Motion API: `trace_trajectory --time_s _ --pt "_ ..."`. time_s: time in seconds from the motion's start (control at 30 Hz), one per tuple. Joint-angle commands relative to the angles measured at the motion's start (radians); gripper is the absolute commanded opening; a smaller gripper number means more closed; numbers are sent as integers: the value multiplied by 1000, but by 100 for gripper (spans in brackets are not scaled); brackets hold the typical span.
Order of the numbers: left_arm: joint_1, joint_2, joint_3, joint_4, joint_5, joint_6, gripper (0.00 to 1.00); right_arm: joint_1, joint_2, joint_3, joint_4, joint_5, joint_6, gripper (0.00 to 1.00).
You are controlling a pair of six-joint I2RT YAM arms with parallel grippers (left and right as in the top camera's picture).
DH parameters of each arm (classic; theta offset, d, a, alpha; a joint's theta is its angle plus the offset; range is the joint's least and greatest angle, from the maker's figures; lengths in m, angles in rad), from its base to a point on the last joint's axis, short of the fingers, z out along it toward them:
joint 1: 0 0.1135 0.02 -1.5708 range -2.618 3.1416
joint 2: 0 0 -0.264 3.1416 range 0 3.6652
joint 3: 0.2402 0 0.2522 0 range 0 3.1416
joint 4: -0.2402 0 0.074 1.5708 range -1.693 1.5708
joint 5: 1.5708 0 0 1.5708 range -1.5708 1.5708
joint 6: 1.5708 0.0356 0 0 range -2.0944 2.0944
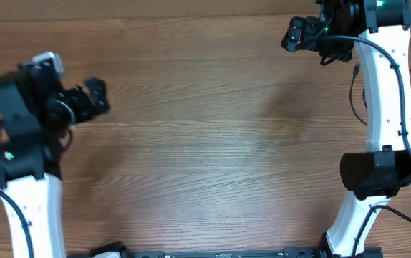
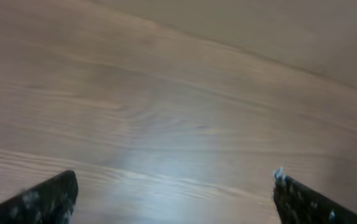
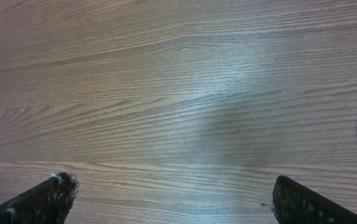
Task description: Untangle cables
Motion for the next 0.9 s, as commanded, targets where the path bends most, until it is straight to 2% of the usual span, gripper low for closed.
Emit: trace_trajectory --time_s 0.0,0.37,0.53,0.7,0.87 --pt "-66 -141 -211 219 24 -48 100 0 -5 6 3 5 -3 100" --pt "-85 -474 -748 776 23 -191 99 0 -5 6 3 5 -3 100" --pt "-85 -605 -962 986 23 -200 100 0 -5 6 3 5 -3 100" --pt "-85 -725 -1118 1040 -1 -200 99 0 -5 6 3 5 -3 100" --pt "-90 -838 -1197 994 -31 -200 99 0 -5 6 3 5 -3 100"
